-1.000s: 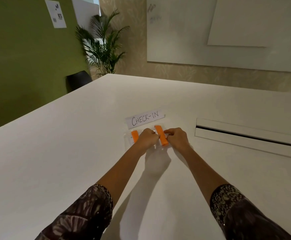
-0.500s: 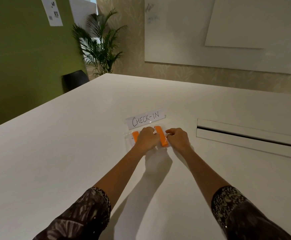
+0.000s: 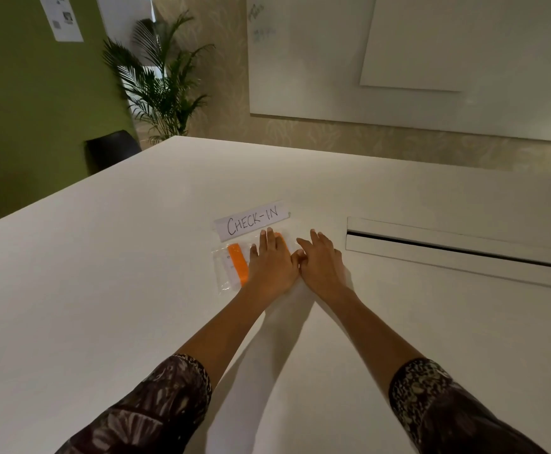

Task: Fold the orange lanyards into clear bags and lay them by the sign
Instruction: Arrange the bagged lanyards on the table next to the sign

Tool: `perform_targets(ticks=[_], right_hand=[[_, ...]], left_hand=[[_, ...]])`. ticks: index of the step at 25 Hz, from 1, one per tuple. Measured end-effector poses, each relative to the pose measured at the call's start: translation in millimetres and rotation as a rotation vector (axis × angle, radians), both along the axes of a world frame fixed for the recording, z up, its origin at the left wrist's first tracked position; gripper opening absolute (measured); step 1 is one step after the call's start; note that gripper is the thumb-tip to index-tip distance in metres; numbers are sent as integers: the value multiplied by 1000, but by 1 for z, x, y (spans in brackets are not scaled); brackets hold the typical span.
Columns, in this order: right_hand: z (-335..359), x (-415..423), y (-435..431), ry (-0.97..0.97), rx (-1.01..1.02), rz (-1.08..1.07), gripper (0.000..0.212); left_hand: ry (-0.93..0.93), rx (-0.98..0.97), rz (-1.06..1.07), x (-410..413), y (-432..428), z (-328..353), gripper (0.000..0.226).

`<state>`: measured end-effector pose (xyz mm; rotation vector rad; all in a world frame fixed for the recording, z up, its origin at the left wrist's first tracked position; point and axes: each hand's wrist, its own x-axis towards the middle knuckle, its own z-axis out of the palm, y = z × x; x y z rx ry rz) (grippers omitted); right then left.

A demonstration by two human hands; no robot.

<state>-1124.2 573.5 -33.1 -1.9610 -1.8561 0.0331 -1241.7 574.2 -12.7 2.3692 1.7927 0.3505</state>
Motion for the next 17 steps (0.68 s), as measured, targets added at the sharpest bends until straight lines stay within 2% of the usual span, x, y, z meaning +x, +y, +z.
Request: perform_targets(ticks=[9, 17], right_hand=[[-2, 67, -37, -45, 23, -76, 44], [0, 170, -101, -101, -11, -188, 45]], left_hand=[[17, -4, -80, 66, -26, 2, 69], [67, -19, -172, 164, -77, 5, 68]])
